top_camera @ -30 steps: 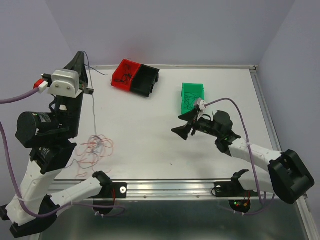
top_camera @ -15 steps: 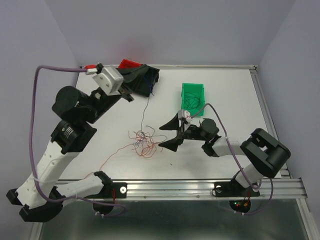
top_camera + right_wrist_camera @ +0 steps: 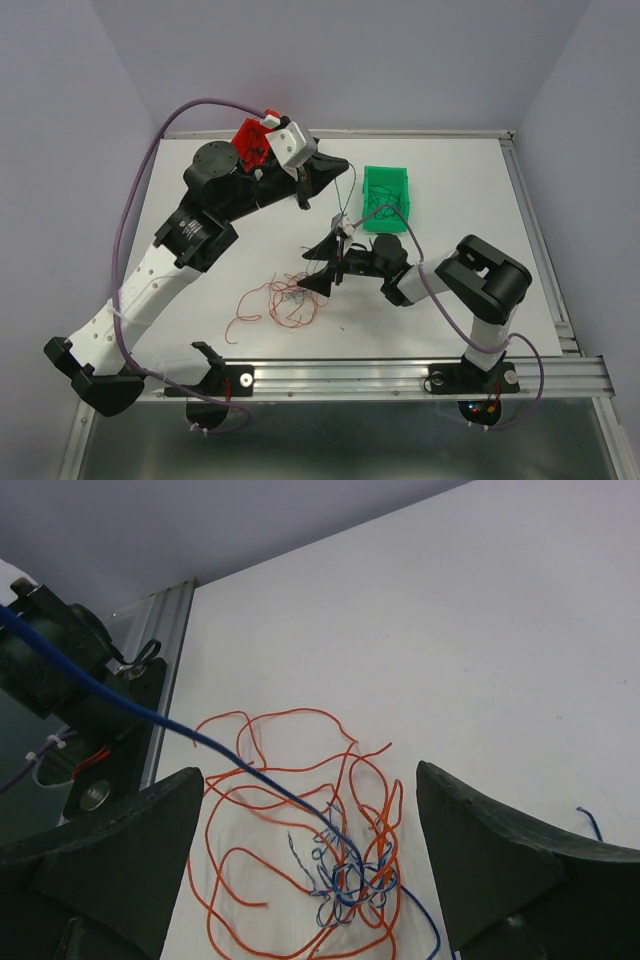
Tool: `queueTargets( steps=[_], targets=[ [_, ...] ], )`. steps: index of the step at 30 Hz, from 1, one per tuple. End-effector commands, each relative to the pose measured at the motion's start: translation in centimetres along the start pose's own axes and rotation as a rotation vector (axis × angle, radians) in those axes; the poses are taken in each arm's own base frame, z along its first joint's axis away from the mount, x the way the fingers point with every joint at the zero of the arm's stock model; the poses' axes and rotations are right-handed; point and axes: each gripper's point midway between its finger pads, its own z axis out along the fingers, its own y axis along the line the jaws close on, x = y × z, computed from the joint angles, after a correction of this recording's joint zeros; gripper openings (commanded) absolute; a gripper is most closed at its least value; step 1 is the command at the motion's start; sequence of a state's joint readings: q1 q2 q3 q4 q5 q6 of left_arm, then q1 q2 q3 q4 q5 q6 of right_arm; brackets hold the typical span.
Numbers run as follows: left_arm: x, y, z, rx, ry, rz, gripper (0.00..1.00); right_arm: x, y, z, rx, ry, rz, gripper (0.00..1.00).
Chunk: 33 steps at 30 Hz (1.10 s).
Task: Untangle the cables
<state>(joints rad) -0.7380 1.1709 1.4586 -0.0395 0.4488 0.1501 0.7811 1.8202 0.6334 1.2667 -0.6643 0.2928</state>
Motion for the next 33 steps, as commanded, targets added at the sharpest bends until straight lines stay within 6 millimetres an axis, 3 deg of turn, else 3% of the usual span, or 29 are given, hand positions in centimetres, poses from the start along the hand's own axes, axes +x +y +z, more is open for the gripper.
queueTargets(
  steps=[1, 5, 7, 10, 11, 12, 14, 16, 18, 19, 20, 21, 23, 24, 25, 26, 28, 29, 30, 31, 32, 33],
  targets=[
    [-3.8, -1.0, -1.0, 0.035, -0.116, 0.009, 0.00, -9.8, 2.9, 1.1, -0.097, -0.377, -0.267, 0.91],
    [-4.7, -1.6, -1.5, 0.055, -0.134, -0.003, 0.00, -10.6, 1.3, 1.0, 0.015, -0.422, -0.301, 0.90],
    [-5.4, -1.8, -2.0, 0.058, -0.150, -0.004, 0.00, -11.0, 0.8, 0.9, 0.046, -0.435, -0.312, 0.84],
    [-5.7, -2.0, -2.4, 0.056, -0.161, -0.004, 0.00, -10.8, 0.9, 1.2, 0.030, -0.433, -0.304, 0.37],
    [-5.6, -1.9, -2.4, 0.050, -0.163, -0.003, 0.00, -10.8, 1.0, 1.2, 0.017, -0.437, -0.294, 0.14],
    [-5.5, -1.7, -2.3, 0.043, -0.160, 0.001, 0.00, -10.9, 1.2, 1.2, 0.010, -0.442, -0.295, 0.08],
    [-5.1, -0.7, -2.0, -0.004, -0.150, 0.020, 0.00, -11.0, 1.6, 0.9, 0.001, -0.452, -0.291, 0.01],
    [-4.5, 0.4, -1.8, -0.057, -0.134, 0.042, 0.00, -11.5, 2.1, 0.3, 0.003, -0.467, -0.287, 0.00],
    [-3.2, 3.3, -1.5, -0.202, -0.099, 0.077, 0.00, -11.2, 2.4, -0.5, 0.009, -0.459, -0.276, 0.01],
    [-2.4, 4.7, -1.3, -0.271, -0.078, 0.081, 0.01, -12.4, 3.1, -1.1, 0.011, -0.484, -0.284, 0.00],
    [-1.0, 7.6, -1.6, -0.396, -0.032, 0.100, 0.01, -12.7, 3.3, -1.5, 0.018, -0.490, -0.280, 0.01],
    [1.3, 9.1, -0.9, -0.435, 0.025, 0.093, 0.01, -12.9, 3.3, -1.9, 0.039, -0.490, -0.267, 0.01],
    [4.7, 11.1, -0.5, -0.449, 0.098, 0.073, 0.01, -14.2, 4.4, -3.1, 0.048, -0.507, -0.272, 0.01],
    [6.3, 11.7, -0.2, -0.436, 0.131, 0.058, 0.01, -13.8, 4.2, -3.2, 0.067, -0.472, -0.250, 0.01],
    [9.1, 13.2, 0.0, -0.439, 0.187, 0.025, 0.04, -14.1, 4.4, -3.4, 0.069, -0.466, -0.250, 0.01],
    [11.1, 12.9, 0.3, -0.391, 0.229, -0.001, 0.06, -15.4, 5.5, -4.1, 0.060, -0.486, -0.264, 0.01],
    [15.7, 12.6, 1.4, -0.322, 0.321, -0.042, 0.13, -15.6, 6.2, -4.7, 0.058, -0.477, -0.242, 0.00],
    [17.0, 12.4, 1.7, -0.299, 0.348, -0.054, 0.17, -16.0, 6.6, -5.1, 0.055, -0.487, -0.235, 0.00],
    [18.6, 12.1, 1.8, -0.278, 0.390, -0.076, 0.23, -17.0, 7.5, -6.0, 0.049, -0.512, -0.242, 0.01],
    [20.7, 11.6, 2.2, -0.232, 0.434, -0.100, 0.45, -17.2, 7.5, -6.2, 0.058, -0.515, -0.223, 0.01],
    [21.7, 11.3, 2.2, -0.217, 0.457, -0.118, 0.56, -17.5, 7.6, -6.5, 0.068, -0.524, -0.215, 0.01],
    [22.6, 11.0, 2.0, -0.205, 0.482, -0.136, 0.75, -18.1, 8.0, -7.1, 0.072, -0.542, -0.208, 0.00]
  ],
)
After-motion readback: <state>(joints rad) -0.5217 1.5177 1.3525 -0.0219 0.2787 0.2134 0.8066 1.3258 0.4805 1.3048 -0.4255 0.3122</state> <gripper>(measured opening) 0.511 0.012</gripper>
